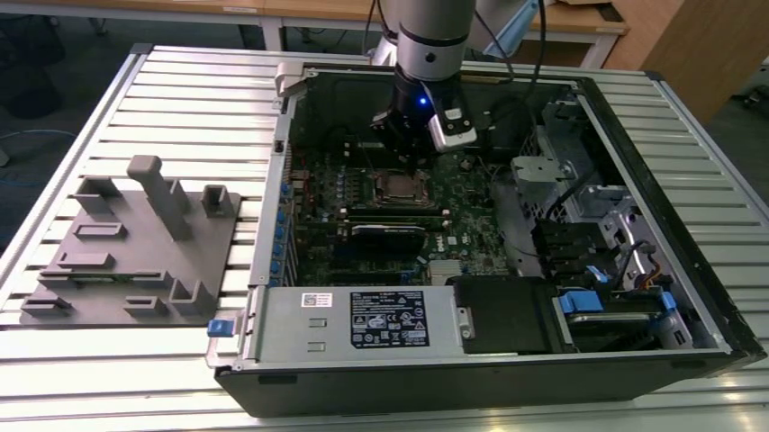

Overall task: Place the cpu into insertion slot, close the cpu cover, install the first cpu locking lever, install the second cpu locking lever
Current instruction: 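Close the cpu cover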

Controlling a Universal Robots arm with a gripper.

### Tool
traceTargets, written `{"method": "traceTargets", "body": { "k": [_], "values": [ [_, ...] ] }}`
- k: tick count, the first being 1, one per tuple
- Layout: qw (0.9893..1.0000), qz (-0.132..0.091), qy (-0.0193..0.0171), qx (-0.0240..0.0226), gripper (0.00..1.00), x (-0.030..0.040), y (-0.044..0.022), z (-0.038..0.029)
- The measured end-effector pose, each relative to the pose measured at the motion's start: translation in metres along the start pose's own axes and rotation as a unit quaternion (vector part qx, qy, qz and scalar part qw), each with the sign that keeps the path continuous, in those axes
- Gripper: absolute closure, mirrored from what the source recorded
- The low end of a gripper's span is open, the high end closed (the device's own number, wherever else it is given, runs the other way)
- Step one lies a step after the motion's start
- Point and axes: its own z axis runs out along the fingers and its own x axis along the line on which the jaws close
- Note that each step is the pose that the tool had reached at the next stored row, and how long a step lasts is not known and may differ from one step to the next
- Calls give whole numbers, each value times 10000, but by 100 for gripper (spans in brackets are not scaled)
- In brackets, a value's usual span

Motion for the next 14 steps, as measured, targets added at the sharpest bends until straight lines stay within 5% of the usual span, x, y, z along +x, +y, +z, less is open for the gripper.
{"method": "traceTargets", "body": {
  "k": [14],
  "values": [
    [9998, -217, 0, -4, 90, 13, -90, 40]
  ]
}}
